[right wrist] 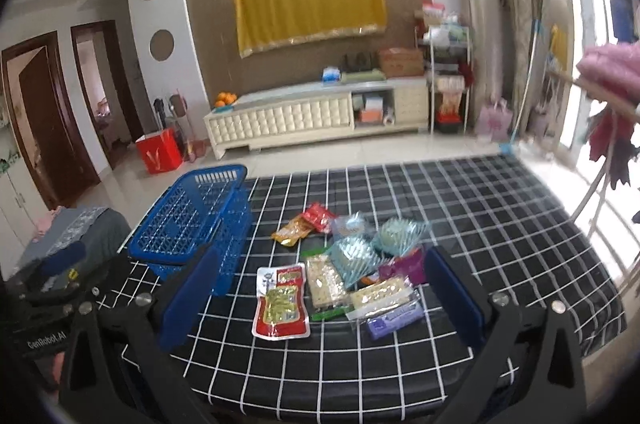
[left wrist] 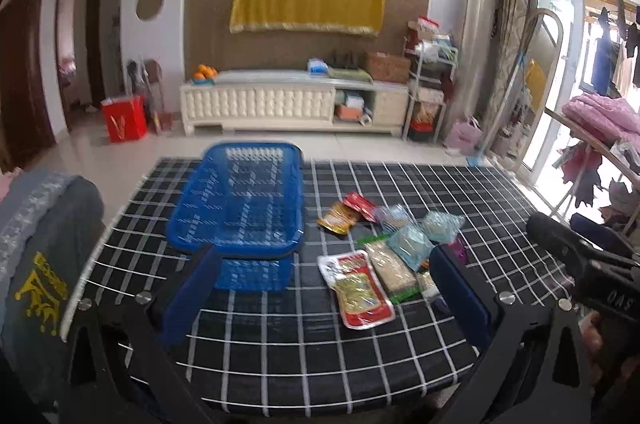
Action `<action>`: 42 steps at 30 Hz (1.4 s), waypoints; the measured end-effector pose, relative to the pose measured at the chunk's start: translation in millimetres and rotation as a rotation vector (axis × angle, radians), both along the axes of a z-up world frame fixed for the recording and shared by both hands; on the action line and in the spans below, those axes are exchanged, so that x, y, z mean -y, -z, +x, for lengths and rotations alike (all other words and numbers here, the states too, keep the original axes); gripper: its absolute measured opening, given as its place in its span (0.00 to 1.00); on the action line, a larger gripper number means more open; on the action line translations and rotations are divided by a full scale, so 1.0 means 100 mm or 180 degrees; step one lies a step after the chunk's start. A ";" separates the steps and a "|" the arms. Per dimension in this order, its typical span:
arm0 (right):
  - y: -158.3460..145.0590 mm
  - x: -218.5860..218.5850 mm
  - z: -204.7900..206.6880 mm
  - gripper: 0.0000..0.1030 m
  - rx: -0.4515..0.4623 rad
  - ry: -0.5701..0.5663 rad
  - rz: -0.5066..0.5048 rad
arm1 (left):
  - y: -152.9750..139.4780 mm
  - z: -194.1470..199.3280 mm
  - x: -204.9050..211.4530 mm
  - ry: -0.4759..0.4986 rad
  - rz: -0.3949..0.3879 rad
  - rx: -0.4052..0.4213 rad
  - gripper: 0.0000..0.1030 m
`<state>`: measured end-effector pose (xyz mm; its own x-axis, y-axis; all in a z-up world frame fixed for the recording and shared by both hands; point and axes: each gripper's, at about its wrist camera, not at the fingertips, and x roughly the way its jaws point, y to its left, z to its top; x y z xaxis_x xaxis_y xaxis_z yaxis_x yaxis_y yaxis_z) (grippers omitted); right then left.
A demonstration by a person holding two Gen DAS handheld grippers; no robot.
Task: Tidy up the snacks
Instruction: 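Grasp the red-and-white spicy strip pack with the left gripper while the right gripper grasps a blue-striped bread bag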
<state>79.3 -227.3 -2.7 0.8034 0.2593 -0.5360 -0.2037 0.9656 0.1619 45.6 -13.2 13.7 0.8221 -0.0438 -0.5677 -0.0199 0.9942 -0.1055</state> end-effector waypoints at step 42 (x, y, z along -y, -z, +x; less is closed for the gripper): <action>1.67 0.25 1.01 0.93 -0.1402 -0.0301 -0.0184 | 2.13 1.42 0.31 0.0233 -0.0442 -0.1837 0.16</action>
